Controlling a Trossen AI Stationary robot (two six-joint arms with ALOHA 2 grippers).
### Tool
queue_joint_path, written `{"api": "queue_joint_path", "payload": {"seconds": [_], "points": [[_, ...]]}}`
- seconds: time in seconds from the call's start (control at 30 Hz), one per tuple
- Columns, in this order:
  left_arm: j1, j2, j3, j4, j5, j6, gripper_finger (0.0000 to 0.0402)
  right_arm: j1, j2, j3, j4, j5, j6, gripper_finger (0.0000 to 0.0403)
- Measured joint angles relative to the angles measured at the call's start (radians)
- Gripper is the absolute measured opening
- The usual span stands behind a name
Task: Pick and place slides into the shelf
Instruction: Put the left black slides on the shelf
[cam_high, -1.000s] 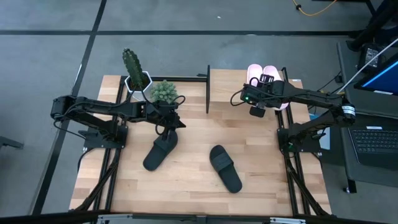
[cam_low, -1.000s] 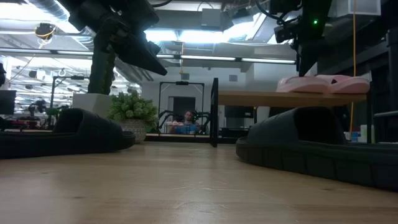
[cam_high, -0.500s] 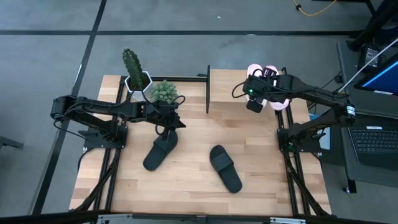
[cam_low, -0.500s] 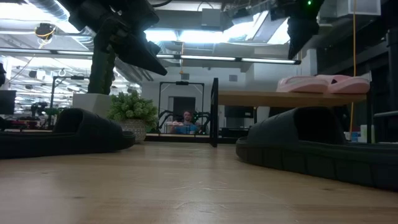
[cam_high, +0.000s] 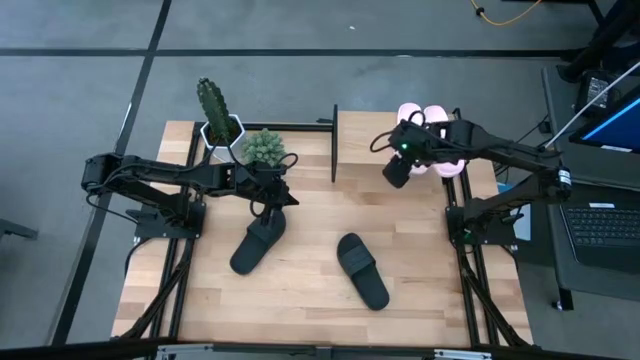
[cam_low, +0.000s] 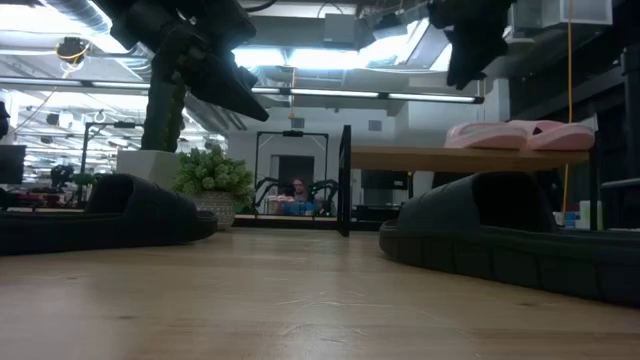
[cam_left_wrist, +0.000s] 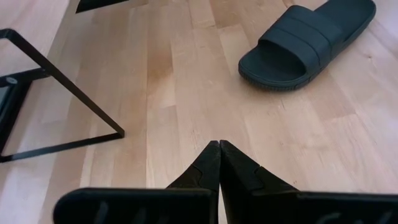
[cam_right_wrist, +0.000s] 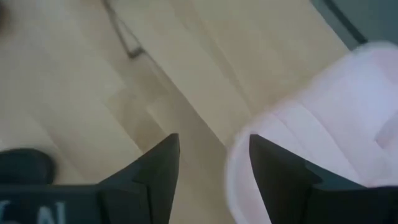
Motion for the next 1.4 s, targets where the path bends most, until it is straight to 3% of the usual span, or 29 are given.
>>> {"api": "queue_joint_path", "payload": {"seconds": [0.2, 0.5, 0.73, 1.0, 1.23, 1.4], "points": [[-0.001, 0.000, 0.000, 0.000, 0.000, -0.018, 0.0000, 0.087, 0.000, -0.179, 0.319, 0.000, -0.170, 0.0195], [-0.001, 0.000, 0.000, 0.000, 0.011, -0.029, 0.0000, 0.237, -0.065, -0.434, 0.676, 0.047, -0.170, 0.0195], [-0.005, 0.000, 0.000, 0.002, 0.026, -0.029, 0.0000, 0.390, -0.164, -0.567, 0.836, 0.107, -0.135, 0.0195], [-0.030, 0.000, 0.000, 0.082, 0.091, -0.030, 0.0000, 0.529, -0.237, -0.656, 0.935, 0.247, -0.168, 0.0195], [-0.103, 0.000, 0.000, 0.151, 0.157, -0.049, 0.0000, 0.635, -0.210, -0.859, 1.426, 0.246, -0.386, 0.0195], [-0.155, 0.000, 0.000, 0.159, 0.195, -0.007, 0.0000, 0.657, -0.205, -0.961, 1.620, 0.246, -0.381, 0.0195]]}}
